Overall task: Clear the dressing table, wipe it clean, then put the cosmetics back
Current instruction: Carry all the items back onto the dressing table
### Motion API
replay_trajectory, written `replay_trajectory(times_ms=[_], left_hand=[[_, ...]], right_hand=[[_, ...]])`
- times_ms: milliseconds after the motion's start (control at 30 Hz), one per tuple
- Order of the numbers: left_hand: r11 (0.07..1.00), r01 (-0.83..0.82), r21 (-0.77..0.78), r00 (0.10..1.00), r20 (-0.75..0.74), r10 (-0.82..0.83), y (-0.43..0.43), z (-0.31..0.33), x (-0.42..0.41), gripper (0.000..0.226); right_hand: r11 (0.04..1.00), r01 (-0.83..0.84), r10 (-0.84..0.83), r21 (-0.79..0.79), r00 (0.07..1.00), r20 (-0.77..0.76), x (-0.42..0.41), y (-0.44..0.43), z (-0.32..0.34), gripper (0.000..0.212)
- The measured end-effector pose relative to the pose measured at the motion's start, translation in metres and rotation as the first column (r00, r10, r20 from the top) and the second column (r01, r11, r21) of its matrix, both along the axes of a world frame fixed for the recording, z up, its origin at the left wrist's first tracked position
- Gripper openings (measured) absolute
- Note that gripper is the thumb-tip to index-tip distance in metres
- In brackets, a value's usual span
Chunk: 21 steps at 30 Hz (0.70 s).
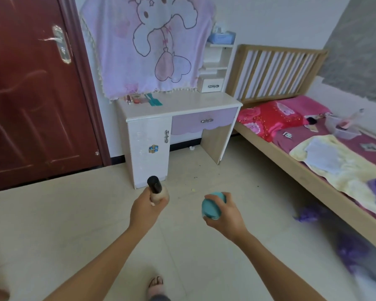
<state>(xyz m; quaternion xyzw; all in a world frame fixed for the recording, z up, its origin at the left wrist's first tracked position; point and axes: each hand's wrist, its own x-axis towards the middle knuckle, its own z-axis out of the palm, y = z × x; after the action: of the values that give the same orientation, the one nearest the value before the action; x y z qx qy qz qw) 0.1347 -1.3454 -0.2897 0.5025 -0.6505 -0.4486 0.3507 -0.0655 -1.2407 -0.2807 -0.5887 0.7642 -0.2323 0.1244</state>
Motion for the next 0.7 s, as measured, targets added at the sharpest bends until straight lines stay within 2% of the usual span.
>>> replay_trajectory(times_ms=[233, 300, 367, 433, 500, 700], left_hand=[[1.000, -0.001, 0.023, 0.995, -0.097, 0.003, -0.082, 0.001, -0.050, 0.025], [1.000, 0.008, 0.027, 0.992, -0.127, -0.005, -0.109, 0.002, -0.062, 0.032], [0.999, 0.006, 0.041, 0.991, -0.134, 0.000, -0.138, 0.003, -0.073, 0.024], [0.999, -0.013, 0.040, 0.993, -0.119, 0.018, -0.168, 0.000, -0.081, 0.014], [0.999, -0.030, 0.034, 0.995, -0.096, 0.034, -0.193, -0.002, -0.087, 0.021], [0.994, -0.064, 0.085, 0.998, 0.012, 0.063, -0.243, -0.019, -0.113, 0.011]], right_hand=[[0.998, 0.060, -0.058, 0.027, 0.995, -0.077, -0.070, -0.060, 0.009, 0.059], [0.996, 0.071, -0.065, 0.047, 0.991, -0.113, -0.092, -0.085, 0.015, 0.059], [0.995, 0.095, -0.090, 0.042, 0.990, -0.111, -0.110, -0.113, 0.017, 0.058], [0.991, 0.132, -0.129, 0.027, 0.989, -0.072, -0.123, -0.140, 0.016, 0.058], [0.987, 0.161, -0.160, 0.021, 0.986, -0.047, -0.134, -0.163, 0.012, 0.057], [0.985, 0.150, -0.148, 0.084, 0.989, -0.024, -0.165, -0.212, -0.013, 0.058]])
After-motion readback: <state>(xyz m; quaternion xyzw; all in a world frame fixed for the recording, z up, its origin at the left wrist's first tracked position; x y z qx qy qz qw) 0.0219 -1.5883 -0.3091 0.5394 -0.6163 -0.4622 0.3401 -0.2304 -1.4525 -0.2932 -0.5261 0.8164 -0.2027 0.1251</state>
